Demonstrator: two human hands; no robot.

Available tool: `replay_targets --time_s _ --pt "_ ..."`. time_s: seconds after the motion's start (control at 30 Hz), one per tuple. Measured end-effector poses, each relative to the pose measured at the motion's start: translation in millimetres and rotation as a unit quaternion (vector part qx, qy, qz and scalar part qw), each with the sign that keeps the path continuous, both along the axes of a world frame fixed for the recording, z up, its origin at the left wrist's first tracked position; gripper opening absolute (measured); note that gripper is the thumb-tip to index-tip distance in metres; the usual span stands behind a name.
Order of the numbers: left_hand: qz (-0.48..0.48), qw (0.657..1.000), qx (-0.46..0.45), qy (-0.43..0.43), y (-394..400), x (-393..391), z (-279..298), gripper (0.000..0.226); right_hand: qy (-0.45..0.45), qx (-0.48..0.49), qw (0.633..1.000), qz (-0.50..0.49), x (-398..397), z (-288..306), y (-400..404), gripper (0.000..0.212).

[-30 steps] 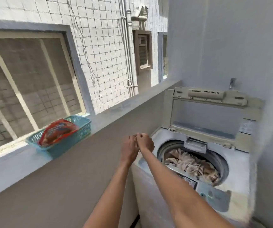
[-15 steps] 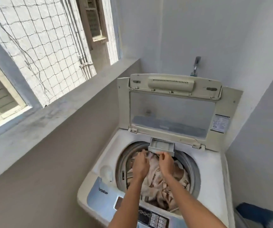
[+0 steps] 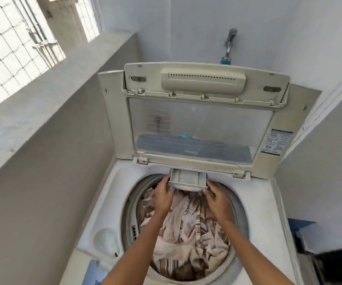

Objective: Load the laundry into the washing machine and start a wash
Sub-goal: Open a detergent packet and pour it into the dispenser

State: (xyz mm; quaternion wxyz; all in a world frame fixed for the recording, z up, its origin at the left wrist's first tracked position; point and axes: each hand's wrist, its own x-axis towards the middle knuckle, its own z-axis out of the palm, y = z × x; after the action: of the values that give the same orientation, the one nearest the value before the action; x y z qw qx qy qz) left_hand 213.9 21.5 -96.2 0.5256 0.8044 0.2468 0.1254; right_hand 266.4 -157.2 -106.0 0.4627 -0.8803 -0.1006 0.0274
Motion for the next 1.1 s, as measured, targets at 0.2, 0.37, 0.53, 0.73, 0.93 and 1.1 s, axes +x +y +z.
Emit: replay_targets --time_s 0.2,0.37,0.53,0.73,0.93,1.1 --pt "0.058 0.998 0.006 -0.017 0 7 -16 0.036 -0.043 -0.027 0.993 -0.106 -8 -7 14 0.032" --pt "0.122 0.990 -0.059 -0.039 0 24 -13 0.021 -0.046 -0.053 0.985 -0.156 2 -2 24 0.024" --pt "0.195 0.963 -0.174 -0.061 2 34 -8 0.015 -0.024 -0.034 0.982 -0.182 9 3 31 0.016" --pt "0.187 0.968 -0.157 -0.054 8 38 -14 0.011 -0.024 -0.028 0.979 -0.201 14 3 30 0.014" --pt "0.170 0.973 -0.145 -0.062 8 40 -17 0.010 -0.030 -0.043 0.974 -0.219 18 0 33 0.012" --pt "0.156 0.979 -0.116 -0.059 11 44 -21 0.014 -0.019 -0.038 0.969 -0.245 20 -3 36 0.015"
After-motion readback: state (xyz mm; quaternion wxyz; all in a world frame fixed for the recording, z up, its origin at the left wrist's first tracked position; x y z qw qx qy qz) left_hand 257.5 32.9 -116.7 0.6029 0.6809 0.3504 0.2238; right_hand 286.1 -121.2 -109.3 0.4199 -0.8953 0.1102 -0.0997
